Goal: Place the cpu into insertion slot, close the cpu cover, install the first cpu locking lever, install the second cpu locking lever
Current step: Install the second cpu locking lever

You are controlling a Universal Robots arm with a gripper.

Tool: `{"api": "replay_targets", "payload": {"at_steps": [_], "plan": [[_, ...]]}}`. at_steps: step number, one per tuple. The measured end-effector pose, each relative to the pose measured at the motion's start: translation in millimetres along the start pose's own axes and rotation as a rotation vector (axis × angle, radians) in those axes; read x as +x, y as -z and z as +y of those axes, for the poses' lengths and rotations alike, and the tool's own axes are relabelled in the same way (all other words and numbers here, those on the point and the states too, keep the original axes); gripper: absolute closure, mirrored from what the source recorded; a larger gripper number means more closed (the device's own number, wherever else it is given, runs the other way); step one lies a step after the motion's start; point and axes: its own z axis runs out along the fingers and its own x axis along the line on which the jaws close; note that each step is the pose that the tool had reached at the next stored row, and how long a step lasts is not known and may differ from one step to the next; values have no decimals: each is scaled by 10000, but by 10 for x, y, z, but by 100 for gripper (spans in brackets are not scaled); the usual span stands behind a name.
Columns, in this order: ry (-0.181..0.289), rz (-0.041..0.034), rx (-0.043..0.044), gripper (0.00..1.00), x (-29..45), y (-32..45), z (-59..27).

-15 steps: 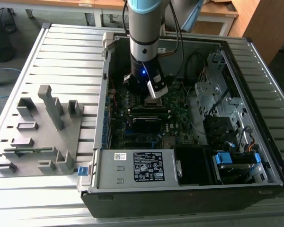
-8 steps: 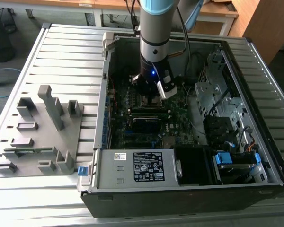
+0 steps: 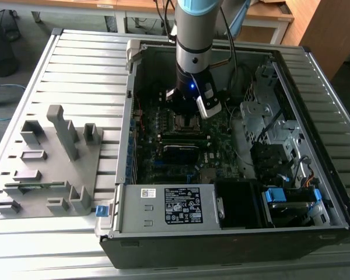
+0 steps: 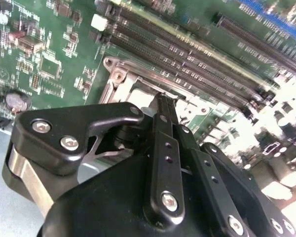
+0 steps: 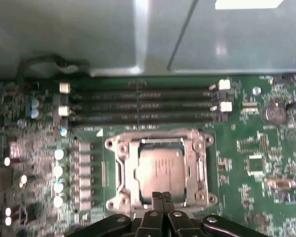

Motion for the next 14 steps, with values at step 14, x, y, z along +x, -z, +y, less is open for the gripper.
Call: {"api": "replay_targets", "payload": {"at_steps": [14], "plan": [[0, 2, 4, 89, 11, -18, 176]]}}
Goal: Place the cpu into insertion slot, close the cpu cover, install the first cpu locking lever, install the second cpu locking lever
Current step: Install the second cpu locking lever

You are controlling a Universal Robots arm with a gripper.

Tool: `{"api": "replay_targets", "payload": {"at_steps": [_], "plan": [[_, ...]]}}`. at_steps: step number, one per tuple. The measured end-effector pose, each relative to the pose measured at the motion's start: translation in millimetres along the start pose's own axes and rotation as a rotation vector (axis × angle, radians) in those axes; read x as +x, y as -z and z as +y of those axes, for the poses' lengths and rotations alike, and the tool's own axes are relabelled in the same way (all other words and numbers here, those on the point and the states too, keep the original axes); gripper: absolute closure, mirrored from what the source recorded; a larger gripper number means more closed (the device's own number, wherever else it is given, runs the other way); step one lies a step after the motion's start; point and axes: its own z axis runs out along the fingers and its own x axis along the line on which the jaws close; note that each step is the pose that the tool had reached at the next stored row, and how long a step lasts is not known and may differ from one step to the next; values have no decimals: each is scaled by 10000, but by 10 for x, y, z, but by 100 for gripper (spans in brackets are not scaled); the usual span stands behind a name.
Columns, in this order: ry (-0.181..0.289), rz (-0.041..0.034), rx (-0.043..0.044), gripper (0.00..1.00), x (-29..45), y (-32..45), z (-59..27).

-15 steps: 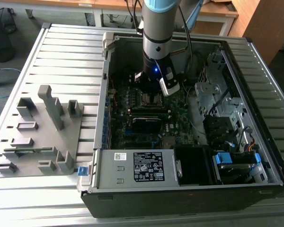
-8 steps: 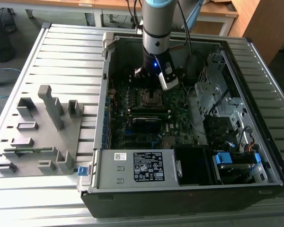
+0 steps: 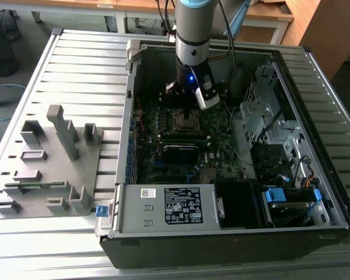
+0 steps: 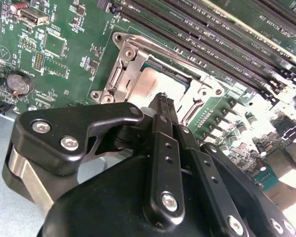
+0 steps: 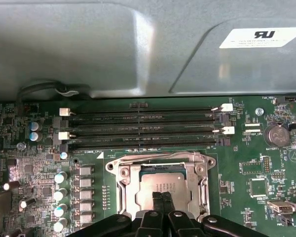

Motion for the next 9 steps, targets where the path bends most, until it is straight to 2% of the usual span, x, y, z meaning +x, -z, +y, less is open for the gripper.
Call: {"api": "replay_targets", "payload": {"at_steps": [2, 9], "plan": [[0, -1, -1, 89, -1, 24, 2], [0, -1, -1, 89, -2, 30, 3]]}}
